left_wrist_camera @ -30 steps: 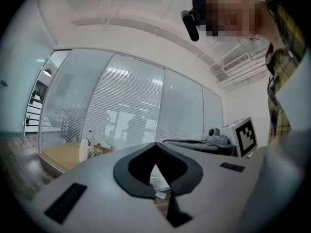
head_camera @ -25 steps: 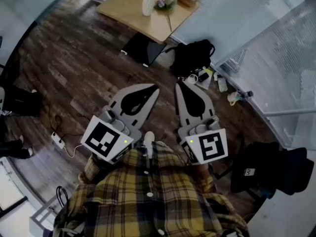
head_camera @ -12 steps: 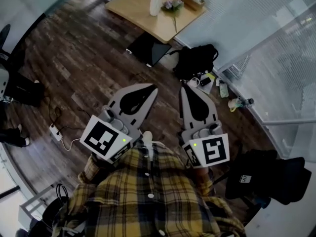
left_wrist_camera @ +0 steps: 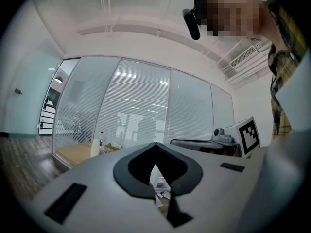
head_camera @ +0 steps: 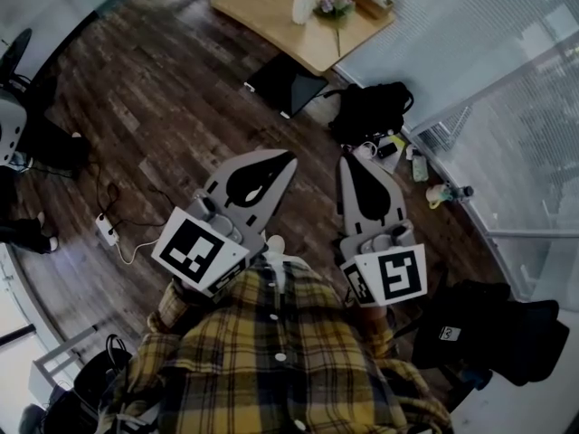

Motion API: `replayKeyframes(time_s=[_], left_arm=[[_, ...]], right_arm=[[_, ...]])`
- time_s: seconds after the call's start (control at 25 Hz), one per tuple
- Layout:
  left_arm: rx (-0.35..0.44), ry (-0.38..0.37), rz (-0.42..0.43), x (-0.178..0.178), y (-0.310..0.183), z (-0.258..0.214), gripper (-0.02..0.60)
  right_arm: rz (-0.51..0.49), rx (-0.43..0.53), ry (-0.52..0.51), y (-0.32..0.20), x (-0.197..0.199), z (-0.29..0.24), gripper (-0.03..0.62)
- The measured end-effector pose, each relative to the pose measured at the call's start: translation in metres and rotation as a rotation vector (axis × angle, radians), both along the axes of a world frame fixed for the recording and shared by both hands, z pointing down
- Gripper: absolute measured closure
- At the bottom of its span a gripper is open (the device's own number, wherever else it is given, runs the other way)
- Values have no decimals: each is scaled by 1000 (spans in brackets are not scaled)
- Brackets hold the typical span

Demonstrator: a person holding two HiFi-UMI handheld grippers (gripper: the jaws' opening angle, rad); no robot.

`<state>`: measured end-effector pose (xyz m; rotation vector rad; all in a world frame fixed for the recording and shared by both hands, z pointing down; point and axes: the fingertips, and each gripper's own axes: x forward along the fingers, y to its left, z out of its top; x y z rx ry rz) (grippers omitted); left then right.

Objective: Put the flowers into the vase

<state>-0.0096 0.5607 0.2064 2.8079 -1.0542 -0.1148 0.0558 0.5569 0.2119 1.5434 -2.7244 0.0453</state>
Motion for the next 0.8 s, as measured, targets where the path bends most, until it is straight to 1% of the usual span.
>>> replayKeyframes(time_s=[0.16,0.32,0.48,0.8], left_arm=[[-2,2,-2,-8,-18,1,572],[-14,0,1,-20,-45,5,572],[-34,-5,4,-33,-85,12,574],[-16,0,17,-64,-172,6,574]], right_arm=[[-7,-4,11,-17,-8,2,582],[-3,-8,33,-44,-18,5,582],[-6,-17,22,-82,-34,8,582],[8,-19,24,-165,-65,7,582]])
